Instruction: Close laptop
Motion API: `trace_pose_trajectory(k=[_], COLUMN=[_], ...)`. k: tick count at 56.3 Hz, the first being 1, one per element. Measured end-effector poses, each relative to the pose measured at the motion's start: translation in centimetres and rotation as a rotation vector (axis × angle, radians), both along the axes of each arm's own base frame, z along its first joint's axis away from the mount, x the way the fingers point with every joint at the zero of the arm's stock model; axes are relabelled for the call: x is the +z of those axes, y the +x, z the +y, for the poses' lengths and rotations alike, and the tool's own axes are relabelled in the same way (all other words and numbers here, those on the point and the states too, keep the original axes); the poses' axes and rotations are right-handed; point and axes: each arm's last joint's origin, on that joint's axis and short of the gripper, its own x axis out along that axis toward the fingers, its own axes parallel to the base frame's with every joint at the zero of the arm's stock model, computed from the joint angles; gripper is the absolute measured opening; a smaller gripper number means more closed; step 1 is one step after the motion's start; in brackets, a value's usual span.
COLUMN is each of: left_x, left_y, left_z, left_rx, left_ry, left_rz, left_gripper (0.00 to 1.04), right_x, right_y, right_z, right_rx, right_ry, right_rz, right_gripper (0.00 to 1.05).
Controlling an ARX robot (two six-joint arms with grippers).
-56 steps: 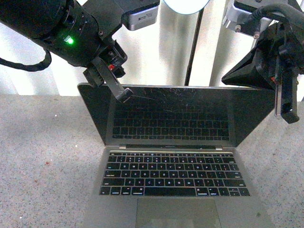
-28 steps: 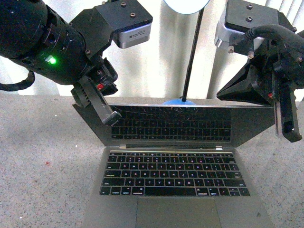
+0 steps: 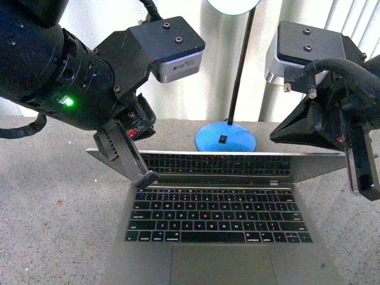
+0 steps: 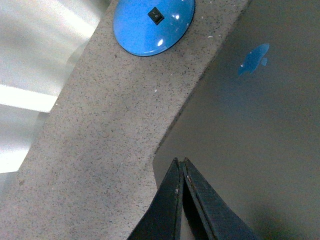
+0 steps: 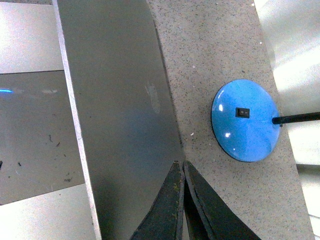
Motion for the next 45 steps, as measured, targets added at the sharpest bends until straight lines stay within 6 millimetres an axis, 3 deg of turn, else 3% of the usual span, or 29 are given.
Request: trace_pose_trajectory(k=[45], left_x=[-2.3], left_y=[-0.9], left_z=[-0.8], left_rx=[-0.026], left_ry=[-0.033], left_rz=[0.057], left_gripper=[0.04], right_x=[-1.7], right_y=[-1.1], right_z=[-0.3], right_rx=[0.024], right_ry=[-0.042], right_rz=[0.046], right_gripper=[0.03])
